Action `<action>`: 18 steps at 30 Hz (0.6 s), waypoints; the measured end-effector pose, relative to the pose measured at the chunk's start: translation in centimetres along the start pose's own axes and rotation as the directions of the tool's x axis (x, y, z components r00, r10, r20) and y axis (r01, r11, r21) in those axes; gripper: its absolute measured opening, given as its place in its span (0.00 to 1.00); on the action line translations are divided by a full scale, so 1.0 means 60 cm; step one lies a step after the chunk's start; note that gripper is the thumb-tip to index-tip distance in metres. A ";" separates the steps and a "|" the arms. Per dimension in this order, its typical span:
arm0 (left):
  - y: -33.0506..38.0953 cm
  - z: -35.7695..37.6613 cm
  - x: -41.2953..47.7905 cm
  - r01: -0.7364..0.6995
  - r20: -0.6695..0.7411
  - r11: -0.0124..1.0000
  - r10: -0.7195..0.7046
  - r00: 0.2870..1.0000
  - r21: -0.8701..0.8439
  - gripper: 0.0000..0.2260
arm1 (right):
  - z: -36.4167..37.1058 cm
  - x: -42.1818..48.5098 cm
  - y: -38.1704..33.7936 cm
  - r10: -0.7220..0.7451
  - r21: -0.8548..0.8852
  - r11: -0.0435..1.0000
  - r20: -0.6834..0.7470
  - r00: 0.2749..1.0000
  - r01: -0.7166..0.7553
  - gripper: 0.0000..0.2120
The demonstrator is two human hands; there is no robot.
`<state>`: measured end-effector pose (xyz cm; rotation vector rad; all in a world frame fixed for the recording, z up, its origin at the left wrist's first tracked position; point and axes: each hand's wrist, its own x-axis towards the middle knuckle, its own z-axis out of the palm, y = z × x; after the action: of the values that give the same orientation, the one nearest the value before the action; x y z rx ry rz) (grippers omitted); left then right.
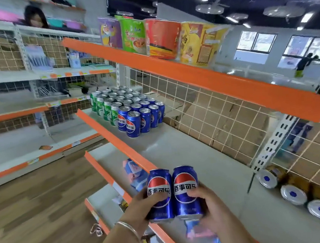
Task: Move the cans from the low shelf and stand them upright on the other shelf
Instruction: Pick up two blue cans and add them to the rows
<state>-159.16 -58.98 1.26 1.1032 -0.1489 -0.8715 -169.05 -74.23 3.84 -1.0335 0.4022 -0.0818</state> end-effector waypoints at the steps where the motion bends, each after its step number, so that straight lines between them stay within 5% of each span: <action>1: 0.010 -0.009 0.017 -0.022 -0.014 0.999 0.023 1.000 0.026 0.33 | 0.005 0.023 -0.002 -0.008 -0.024 1.000 0.005 1.000 0.008 0.31; 5: 0.049 -0.036 0.102 -0.088 -0.059 0.990 0.095 0.994 0.109 0.23 | 0.013 0.122 -0.011 -0.071 -0.042 0.996 0.039 0.997 0.073 0.33; 9: 0.086 -0.057 0.193 -0.079 -0.080 0.986 0.092 0.993 0.149 0.33 | 0.014 0.223 -0.032 -0.123 -0.051 0.991 -0.055 0.991 0.120 0.32; 13: 0.111 -0.067 0.263 -0.129 -0.025 0.955 0.140 0.990 0.266 0.23 | -0.001 0.327 -0.055 -0.264 -0.177 0.957 -0.211 0.941 0.229 0.39; 18: 0.120 -0.079 0.333 -0.242 0.061 0.909 0.235 0.970 0.339 0.34 | -0.023 0.420 -0.045 -0.376 -0.242 0.921 -0.351 0.858 0.304 0.44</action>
<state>-139.51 -67.96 -1.09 1.3702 -0.4576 -0.6479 -145.92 -83.11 -1.71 -1.2626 0.5936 -0.5923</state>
